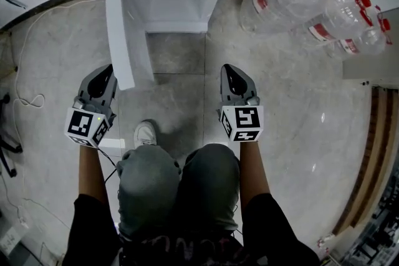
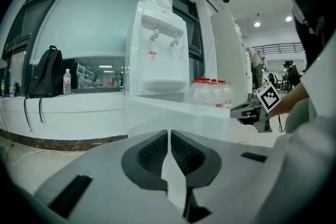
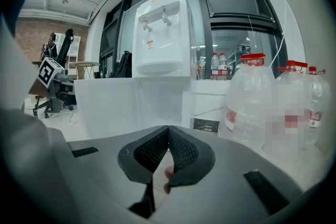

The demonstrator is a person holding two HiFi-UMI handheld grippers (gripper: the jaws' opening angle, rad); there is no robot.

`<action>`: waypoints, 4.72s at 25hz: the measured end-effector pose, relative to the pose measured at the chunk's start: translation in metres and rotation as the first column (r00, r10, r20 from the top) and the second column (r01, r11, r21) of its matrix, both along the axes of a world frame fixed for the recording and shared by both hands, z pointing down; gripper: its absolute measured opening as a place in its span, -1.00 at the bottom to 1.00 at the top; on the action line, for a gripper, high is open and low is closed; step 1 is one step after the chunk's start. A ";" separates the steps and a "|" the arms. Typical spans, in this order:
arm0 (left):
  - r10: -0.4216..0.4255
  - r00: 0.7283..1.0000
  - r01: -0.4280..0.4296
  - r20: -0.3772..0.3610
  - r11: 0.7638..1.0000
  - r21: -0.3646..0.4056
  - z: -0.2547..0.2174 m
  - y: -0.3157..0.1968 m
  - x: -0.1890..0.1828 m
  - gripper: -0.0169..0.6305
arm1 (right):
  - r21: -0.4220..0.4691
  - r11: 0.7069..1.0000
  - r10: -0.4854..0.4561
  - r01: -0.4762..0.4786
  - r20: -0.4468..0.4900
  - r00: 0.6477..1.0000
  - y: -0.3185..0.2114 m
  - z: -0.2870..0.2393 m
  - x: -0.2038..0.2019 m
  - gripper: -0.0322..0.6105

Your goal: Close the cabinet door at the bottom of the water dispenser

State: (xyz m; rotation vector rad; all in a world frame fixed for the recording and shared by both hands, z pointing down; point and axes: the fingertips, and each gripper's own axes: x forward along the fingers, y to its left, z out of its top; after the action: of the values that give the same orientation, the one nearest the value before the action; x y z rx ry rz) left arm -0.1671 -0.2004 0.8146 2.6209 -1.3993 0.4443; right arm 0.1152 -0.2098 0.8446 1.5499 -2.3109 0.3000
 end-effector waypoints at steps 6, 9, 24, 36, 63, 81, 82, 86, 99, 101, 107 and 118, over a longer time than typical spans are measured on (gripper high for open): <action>0.069 0.994 -0.068 -0.082 0.998 0.015 -0.003 -0.020 0.046 -0.90 | -0.030 0.998 0.059 -0.060 -0.015 0.998 0.007 0.008 0.025 -0.86; 0.126 0.989 -0.125 -0.079 0.992 0.014 0.001 -0.030 0.068 -0.90 | -0.031 0.996 0.086 -0.086 -0.021 0.996 0.009 0.011 0.035 -0.86; 0.276 0.958 -0.269 -0.075 0.959 0.091 0.002 -0.112 0.163 -0.90 | -0.040 0.981 0.189 -0.191 -0.046 0.981 0.011 0.030 0.079 -0.86; 0.252 0.967 -0.249 -0.025 0.965 0.077 0.023 -0.189 0.182 -0.90 | -0.073 0.961 0.263 -0.268 -0.065 0.962 0.014 0.045 0.109 -0.86; 0.141 0.989 -0.140 -0.051 0.990 0.031 0.027 -0.121 0.124 -0.90 | -0.047 0.983 0.176 -0.175 0.022 0.984 -0.001 0.024 0.053 -0.86; -0.008 0.998 0.004 -0.062 0.998 -0.060 -0.013 -0.036 0.042 -0.90 | -0.051 0.997 -0.048 0.051 0.055 0.997 0.000 -0.040 -0.053 -0.86; 0.003 0.998 -0.007 -0.063 0.998 -0.066 -0.020 -0.032 0.044 -0.90 | -0.052 0.997 -0.051 0.054 0.058 0.997 0.001 -0.049 -0.056 -0.86; 0.009 0.996 -0.016 -0.090 0.997 -0.079 -0.064 -0.024 0.045 -0.90 | -0.060 0.997 -0.051 0.055 0.067 0.996 0.002 -0.094 -0.065 -0.86; -0.040 0.992 0.020 -0.123 0.987 -0.160 -0.242 0.007 0.030 -0.90 | -0.085 0.992 -0.083 0.091 0.092 0.992 0.015 -0.280 -0.085 -0.86; -0.049 0.990 0.026 -0.133 0.986 -0.167 -0.273 0.014 0.031 -0.90 | -0.089 0.992 -0.084 0.093 0.096 0.992 0.020 -0.309 -0.085 -0.86; -0.108 0.981 0.082 -0.159 0.983 -0.164 -0.365 0.033 0.030 -0.90 | -0.059 0.994 -0.086 0.092 0.094 0.992 0.035 -0.400 -0.081 -0.86; -0.142 0.979 0.130 -0.149 0.988 -0.088 -0.515 0.077 0.029 -0.90 | -0.049 0.999 0.011 -0.006 0.106 0.994 0.082 -0.539 -0.053 -0.86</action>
State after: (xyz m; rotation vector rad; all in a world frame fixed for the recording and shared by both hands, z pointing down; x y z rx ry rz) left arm -0.1381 -0.1230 0.3000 2.4217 -1.4673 0.2654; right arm 0.0626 -0.1280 0.3055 1.5559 -2.3594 0.4479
